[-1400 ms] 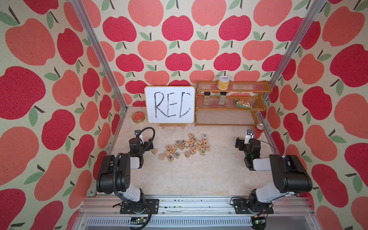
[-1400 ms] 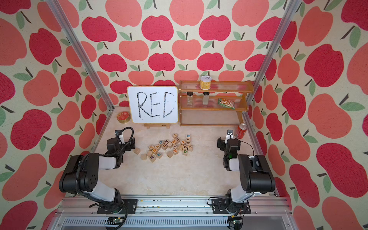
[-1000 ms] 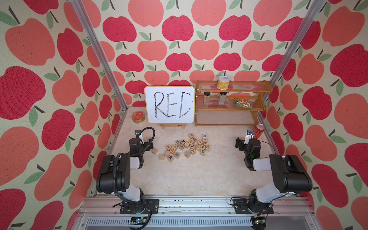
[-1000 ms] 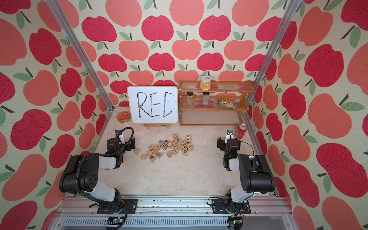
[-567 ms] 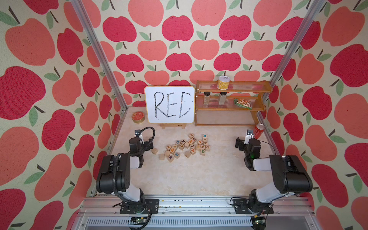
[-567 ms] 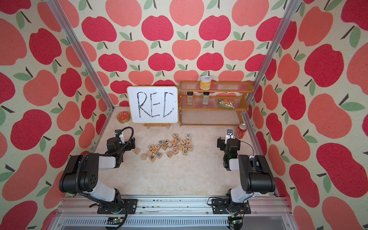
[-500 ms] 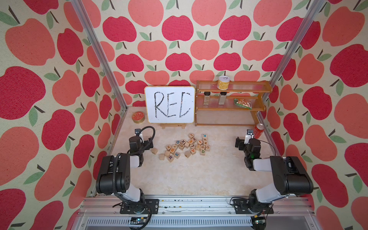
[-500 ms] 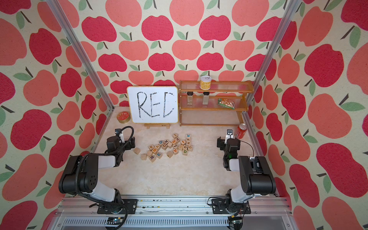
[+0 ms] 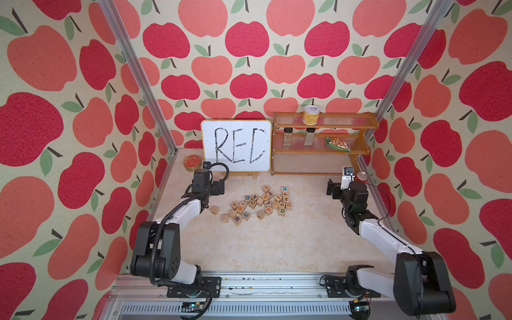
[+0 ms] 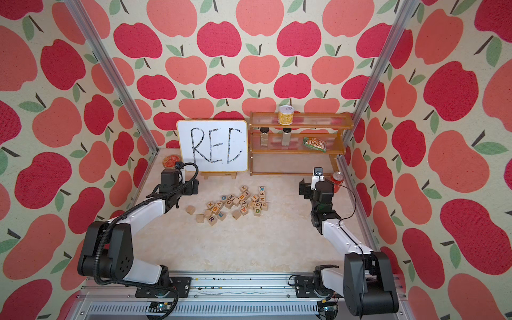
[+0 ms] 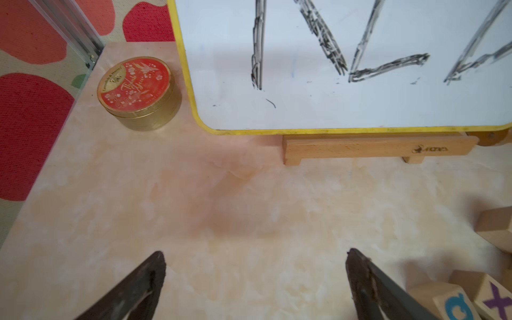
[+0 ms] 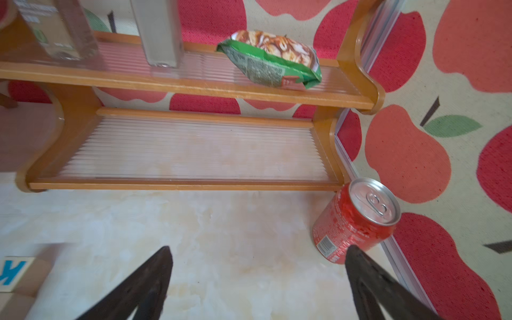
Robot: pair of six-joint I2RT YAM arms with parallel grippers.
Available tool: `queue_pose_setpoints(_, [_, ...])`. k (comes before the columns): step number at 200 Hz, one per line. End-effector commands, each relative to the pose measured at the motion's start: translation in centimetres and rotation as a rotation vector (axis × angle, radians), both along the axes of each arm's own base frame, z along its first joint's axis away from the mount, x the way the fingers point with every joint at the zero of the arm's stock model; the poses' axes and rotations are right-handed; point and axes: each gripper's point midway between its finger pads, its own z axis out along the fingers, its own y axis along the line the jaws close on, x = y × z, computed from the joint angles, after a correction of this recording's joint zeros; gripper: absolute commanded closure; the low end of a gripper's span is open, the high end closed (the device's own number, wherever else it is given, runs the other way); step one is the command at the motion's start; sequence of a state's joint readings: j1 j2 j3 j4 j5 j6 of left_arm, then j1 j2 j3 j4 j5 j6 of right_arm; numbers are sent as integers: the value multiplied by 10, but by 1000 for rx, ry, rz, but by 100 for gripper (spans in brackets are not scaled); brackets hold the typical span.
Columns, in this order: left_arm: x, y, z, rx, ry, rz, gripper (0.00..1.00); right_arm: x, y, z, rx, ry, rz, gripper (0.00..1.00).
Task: Assemble the uppercase word "red" with letter blocks
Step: Pick up the letter block from the center of the board.
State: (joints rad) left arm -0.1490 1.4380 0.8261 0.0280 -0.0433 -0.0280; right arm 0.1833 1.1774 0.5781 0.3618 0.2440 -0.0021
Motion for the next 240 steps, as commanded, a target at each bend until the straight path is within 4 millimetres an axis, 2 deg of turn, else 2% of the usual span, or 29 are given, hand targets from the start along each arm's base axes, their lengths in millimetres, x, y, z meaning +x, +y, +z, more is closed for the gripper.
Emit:
queue_pose_setpoints(1, [-22, -18, 20, 18, 27, -23, 1, -15, 23, 1, 51, 124, 76, 1])
queue_pose_setpoints(40, [-61, -51, 42, 22, 19, -96, 1, -40, 65, 19, 76, 211, 196, 1])
queue_pose_setpoints(100, [-118, -74, 72, -35, -16, -151, 1, -93, 109, 32, 156, 353, 335, 1])
queue_pose_setpoints(126, [-142, -77, 73, -83, -6, -169, 1, -117, 125, 28, 208, 433, 381, 1])
queue_pose_setpoints(160, [-171, -67, 67, -126, 57, -150, 1, -145, 139, 25, 251, 499, 419, 1])
queue_pose_setpoints(175, [-177, -60, 66, -118, 62, -105, 1, -155, 145, 23, 265, 523, 438, 1])
queue_pose_setpoints(191, [-184, -66, 68, -117, 63, -142, 1, -165, 150, 22, 270, 550, 456, 1])
queue_pose_setpoints(223, [-192, -67, 61, -139, 123, -123, 0, -180, 161, 18, 263, 614, 476, 1])
queue_pose_setpoints(240, [-196, -74, 56, -165, 164, -150, 1, -187, 168, 18, 246, 635, 489, 1])
